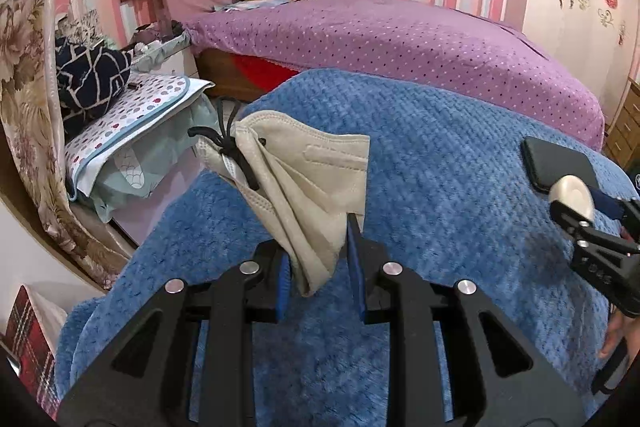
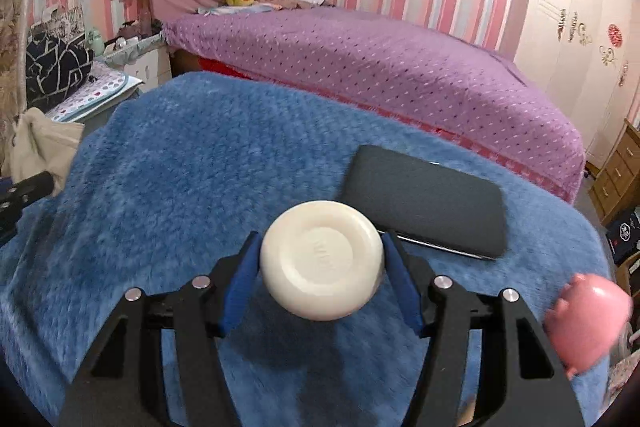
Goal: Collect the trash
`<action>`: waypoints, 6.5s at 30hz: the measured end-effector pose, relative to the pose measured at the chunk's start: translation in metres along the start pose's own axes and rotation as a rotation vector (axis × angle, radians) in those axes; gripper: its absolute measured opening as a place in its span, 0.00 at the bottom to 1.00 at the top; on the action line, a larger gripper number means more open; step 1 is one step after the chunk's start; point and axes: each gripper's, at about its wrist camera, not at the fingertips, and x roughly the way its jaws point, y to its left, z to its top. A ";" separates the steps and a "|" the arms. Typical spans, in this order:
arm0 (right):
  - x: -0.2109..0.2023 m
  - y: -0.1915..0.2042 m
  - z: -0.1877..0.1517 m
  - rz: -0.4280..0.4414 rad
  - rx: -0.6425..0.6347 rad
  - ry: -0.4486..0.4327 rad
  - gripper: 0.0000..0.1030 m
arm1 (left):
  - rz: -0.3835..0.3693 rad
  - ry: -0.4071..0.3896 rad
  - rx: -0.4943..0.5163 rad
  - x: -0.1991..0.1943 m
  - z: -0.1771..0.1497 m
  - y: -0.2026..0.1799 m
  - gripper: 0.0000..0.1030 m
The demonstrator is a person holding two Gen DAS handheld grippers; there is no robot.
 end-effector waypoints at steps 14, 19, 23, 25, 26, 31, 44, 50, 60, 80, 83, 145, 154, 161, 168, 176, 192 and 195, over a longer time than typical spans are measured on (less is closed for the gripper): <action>-0.119 -0.093 -0.063 -0.120 0.077 -0.048 0.59 | -0.152 -0.023 0.097 -0.056 -0.026 -0.082 0.22; -0.159 -0.125 -0.093 -0.173 0.116 -0.058 0.59 | -0.207 -0.041 0.174 -0.081 -0.048 -0.127 0.22; -0.185 -0.150 -0.121 -0.227 0.145 -0.051 0.59 | -0.289 -0.015 0.202 -0.095 -0.065 -0.159 0.22; -0.192 -0.160 -0.132 -0.244 0.163 -0.047 0.59 | -0.309 -0.010 0.221 -0.100 -0.073 -0.175 0.22; -0.197 -0.167 -0.141 -0.258 0.177 -0.043 0.59 | -0.315 -0.009 0.231 -0.103 -0.077 -0.181 0.22; -0.205 -0.188 -0.166 -0.311 0.210 -0.034 0.59 | -0.353 -0.016 0.271 -0.117 -0.097 -0.213 0.22; -0.214 -0.231 -0.191 -0.329 0.291 -0.065 0.59 | -0.339 -0.052 0.325 -0.127 -0.115 -0.245 0.22; -0.224 -0.251 -0.200 -0.365 0.310 -0.067 0.59 | -0.358 -0.077 0.358 -0.135 -0.123 -0.257 0.22; -0.260 -0.308 -0.238 -0.464 0.364 -0.042 0.59 | -0.443 -0.134 0.436 -0.163 -0.147 -0.298 0.22; -0.314 -0.387 -0.308 -0.577 0.491 -0.021 0.59 | -0.724 -0.100 0.659 -0.248 -0.242 -0.463 0.24; -0.320 -0.392 -0.317 -0.587 0.509 -0.020 0.59 | -0.738 -0.093 0.700 -0.255 -0.252 -0.477 0.31; -0.348 -0.164 -0.268 -0.436 0.372 -0.235 0.96 | -0.413 -0.287 0.304 -0.248 -0.211 -0.191 0.95; -0.342 -0.164 -0.271 -0.457 0.358 -0.227 0.96 | -0.433 -0.318 0.294 -0.257 -0.209 -0.185 0.95; -0.343 -0.158 -0.267 -0.467 0.335 -0.246 0.96 | -0.453 -0.329 0.277 -0.261 -0.207 -0.179 0.95; -0.342 -0.153 -0.263 -0.464 0.318 -0.256 0.96 | -0.455 -0.327 0.273 -0.260 -0.206 -0.177 0.95; -0.342 -0.150 -0.263 -0.460 0.312 -0.258 0.96 | -0.439 -0.332 0.278 -0.260 -0.206 -0.177 0.95; -0.344 -0.149 -0.263 -0.465 0.305 -0.264 0.96 | -0.435 -0.336 0.276 -0.260 -0.207 -0.176 0.95; -0.343 -0.148 -0.263 -0.465 0.306 -0.263 0.96 | -0.434 -0.336 0.272 -0.261 -0.206 -0.175 0.95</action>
